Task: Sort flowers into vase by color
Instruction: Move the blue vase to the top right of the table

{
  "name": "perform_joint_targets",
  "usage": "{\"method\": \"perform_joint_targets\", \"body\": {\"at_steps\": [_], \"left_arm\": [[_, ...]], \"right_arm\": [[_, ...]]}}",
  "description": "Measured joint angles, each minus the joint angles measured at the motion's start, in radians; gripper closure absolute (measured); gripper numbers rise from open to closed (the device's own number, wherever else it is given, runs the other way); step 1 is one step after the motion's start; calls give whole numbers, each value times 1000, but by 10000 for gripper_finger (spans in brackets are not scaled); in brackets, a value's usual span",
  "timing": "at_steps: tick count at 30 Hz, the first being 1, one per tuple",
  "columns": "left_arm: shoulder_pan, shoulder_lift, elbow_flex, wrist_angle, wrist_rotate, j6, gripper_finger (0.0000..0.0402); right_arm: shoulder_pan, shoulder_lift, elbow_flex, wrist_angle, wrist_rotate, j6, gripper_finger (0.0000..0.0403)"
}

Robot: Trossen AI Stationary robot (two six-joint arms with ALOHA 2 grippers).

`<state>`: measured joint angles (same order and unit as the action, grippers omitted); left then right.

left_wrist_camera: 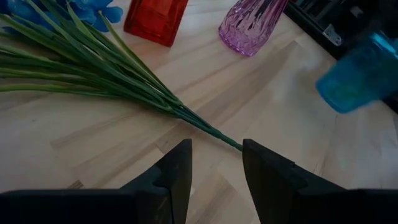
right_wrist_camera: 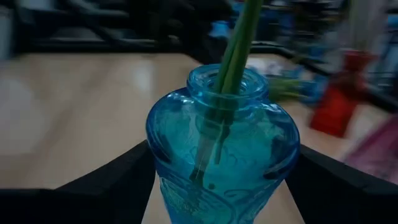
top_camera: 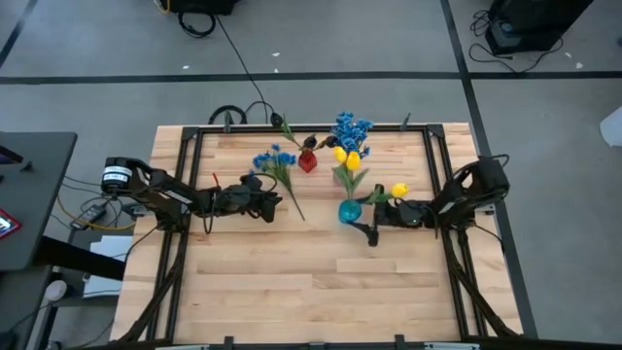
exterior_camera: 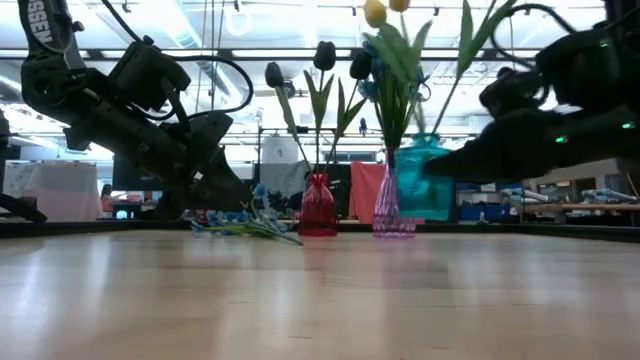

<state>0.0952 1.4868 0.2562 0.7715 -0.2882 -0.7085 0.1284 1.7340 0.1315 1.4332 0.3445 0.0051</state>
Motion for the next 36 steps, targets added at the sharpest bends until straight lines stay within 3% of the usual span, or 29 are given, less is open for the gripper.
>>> {"method": "perform_joint_targets", "body": {"at_steps": [5,14,19,24,28,33,36], "left_arm": [[0,0,0,0,2,1,254],[0,0,0,1,22,-1,254],[0,0,1,9,27,-2,254],[0,0,1,18,27,-2,254],[0,0,1,22,28,-2,254],[0,0,1,22,40,-3,254],[0,0,1,23,44,-3,254]], "right_arm": [[57,-68,-54,2,-38,18,74],[131,-231,-127,-37,137,-26,74],[130,-297,-127,-146,335,-51,72],[95,-330,-126,-209,522,-54,72],[26,-331,-126,-222,601,-38,72],[-77,-331,-126,-224,601,-8,72],[-152,-330,-126,-224,541,-4,72]]}}
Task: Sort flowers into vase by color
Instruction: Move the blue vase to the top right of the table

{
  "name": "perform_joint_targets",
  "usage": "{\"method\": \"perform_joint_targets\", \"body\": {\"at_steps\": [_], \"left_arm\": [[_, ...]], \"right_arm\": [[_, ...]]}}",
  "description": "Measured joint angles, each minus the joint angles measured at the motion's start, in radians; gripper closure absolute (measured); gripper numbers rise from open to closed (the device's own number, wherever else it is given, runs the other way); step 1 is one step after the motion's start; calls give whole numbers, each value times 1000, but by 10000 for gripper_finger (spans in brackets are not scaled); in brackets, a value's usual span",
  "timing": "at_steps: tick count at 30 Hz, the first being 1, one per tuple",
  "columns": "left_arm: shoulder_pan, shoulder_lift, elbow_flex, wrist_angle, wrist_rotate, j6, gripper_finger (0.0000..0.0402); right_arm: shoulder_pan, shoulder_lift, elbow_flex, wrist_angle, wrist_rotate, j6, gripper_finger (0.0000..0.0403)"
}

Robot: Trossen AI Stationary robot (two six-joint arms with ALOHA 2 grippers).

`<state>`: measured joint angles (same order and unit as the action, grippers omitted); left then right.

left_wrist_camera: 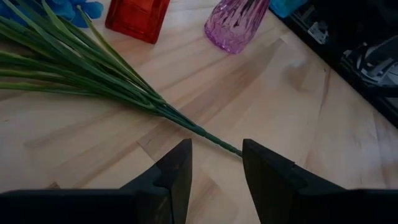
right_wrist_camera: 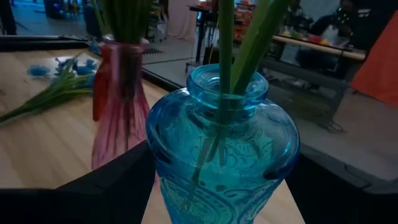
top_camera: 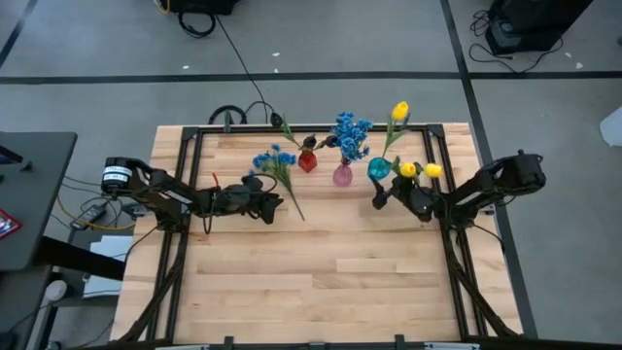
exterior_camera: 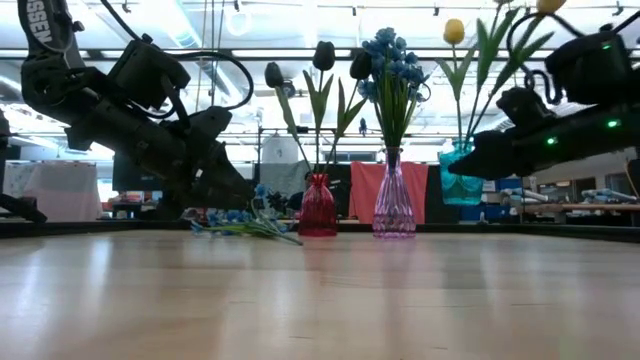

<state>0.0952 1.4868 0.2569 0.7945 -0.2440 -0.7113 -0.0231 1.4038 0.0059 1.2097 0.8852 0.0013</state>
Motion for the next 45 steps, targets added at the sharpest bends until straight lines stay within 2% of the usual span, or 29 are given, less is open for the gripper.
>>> {"method": "perform_joint_targets", "body": {"at_steps": [8,15,30,37,45], "left_arm": [[0,0,0,1,0,2,254],[0,0,0,1,0,5,254],[0,0,0,1,4,23,254],[0,0,0,1,5,26,254],[0,0,0,1,15,26,254]], "right_arm": [[-174,38,0,-2,-144,25,72],[-266,104,1,0,-239,60,71],[-347,290,2,176,-257,48,71],[-410,370,18,238,-316,49,71],[-438,439,41,309,-337,42,71]]}}
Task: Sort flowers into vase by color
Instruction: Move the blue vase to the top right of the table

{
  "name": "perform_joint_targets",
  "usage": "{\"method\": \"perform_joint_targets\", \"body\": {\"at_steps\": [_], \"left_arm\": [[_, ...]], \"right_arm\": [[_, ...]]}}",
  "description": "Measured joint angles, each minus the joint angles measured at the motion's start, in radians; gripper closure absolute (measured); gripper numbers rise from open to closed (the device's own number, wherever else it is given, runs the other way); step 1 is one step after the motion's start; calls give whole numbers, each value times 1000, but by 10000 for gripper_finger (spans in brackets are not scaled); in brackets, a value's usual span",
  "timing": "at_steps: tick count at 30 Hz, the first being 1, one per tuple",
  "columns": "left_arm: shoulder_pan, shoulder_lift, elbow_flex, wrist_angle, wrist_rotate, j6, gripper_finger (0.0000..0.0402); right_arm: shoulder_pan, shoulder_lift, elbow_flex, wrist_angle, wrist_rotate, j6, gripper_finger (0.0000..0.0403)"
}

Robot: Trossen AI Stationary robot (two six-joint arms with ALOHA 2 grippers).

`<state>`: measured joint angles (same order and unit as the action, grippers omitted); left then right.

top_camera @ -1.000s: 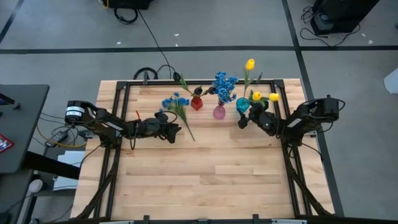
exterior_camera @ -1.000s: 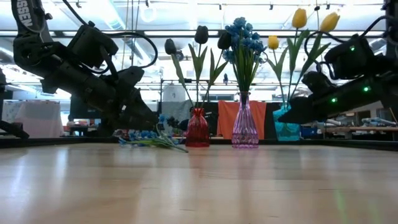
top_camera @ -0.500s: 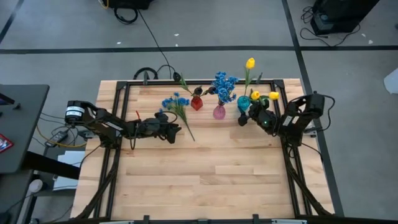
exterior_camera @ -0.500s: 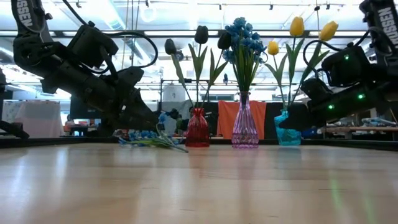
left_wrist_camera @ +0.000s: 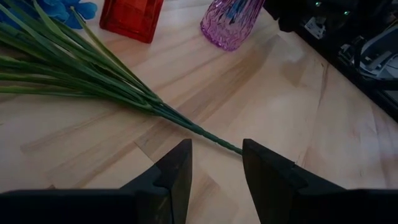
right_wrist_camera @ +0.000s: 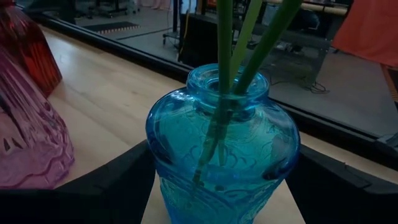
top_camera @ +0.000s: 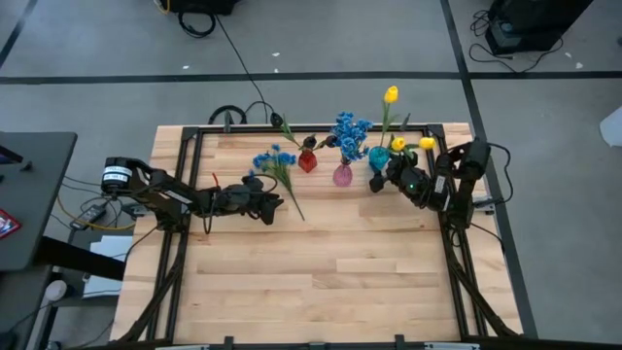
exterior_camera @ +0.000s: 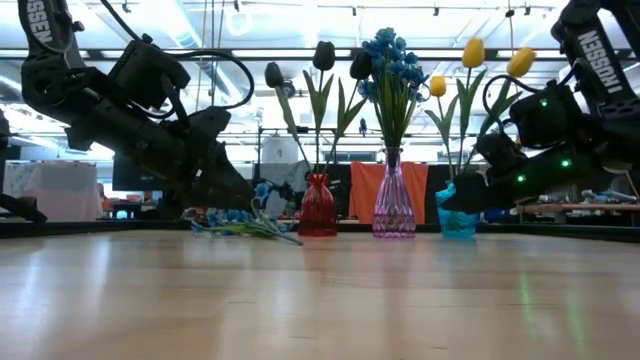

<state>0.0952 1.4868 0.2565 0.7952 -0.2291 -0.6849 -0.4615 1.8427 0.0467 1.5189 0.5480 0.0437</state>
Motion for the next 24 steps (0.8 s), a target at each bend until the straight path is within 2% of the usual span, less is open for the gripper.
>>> {"method": "perform_joint_targets", "body": {"at_steps": [8,18,24], "left_arm": [[0,0,0,0,0,0,254],[0,0,0,0,7,0,254],[0,-1,0,3,11,-6,254]], "right_arm": [[-9,5,-1,6,-8,3,63],[-9,4,-43,7,-35,4,7],[32,-5,-43,12,-61,35,10]]}}
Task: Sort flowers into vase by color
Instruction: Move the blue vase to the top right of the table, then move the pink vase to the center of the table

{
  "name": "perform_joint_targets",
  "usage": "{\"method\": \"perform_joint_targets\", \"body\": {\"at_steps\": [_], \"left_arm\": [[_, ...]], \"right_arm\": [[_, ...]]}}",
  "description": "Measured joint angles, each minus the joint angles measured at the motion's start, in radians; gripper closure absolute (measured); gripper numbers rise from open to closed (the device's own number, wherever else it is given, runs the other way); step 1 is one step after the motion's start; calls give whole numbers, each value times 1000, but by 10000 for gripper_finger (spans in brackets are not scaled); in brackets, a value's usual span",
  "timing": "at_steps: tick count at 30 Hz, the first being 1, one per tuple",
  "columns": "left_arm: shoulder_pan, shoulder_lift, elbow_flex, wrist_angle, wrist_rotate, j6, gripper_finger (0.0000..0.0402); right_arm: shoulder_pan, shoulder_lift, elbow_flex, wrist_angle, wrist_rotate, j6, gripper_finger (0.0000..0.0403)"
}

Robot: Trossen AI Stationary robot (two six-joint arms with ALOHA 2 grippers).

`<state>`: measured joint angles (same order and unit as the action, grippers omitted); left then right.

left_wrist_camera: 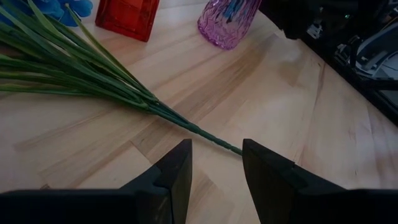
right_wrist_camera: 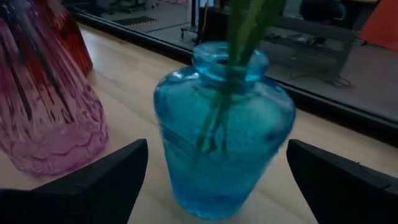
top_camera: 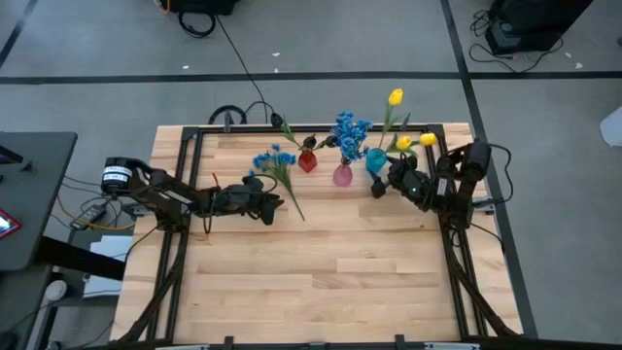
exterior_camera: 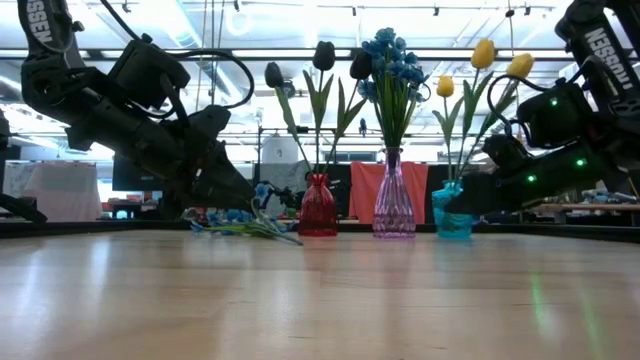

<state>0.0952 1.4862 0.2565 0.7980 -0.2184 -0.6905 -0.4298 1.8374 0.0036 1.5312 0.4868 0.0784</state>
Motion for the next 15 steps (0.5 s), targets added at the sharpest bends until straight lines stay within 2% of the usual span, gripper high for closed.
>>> {"method": "perform_joint_targets", "body": {"at_steps": [4,15], "left_arm": [[0,0,0,1,0,-14,254],[0,0,0,-2,0,-18,254]], "right_arm": [[38,-1,0,-22,46,54,10],[138,-1,0,-26,54,186,16]]}}
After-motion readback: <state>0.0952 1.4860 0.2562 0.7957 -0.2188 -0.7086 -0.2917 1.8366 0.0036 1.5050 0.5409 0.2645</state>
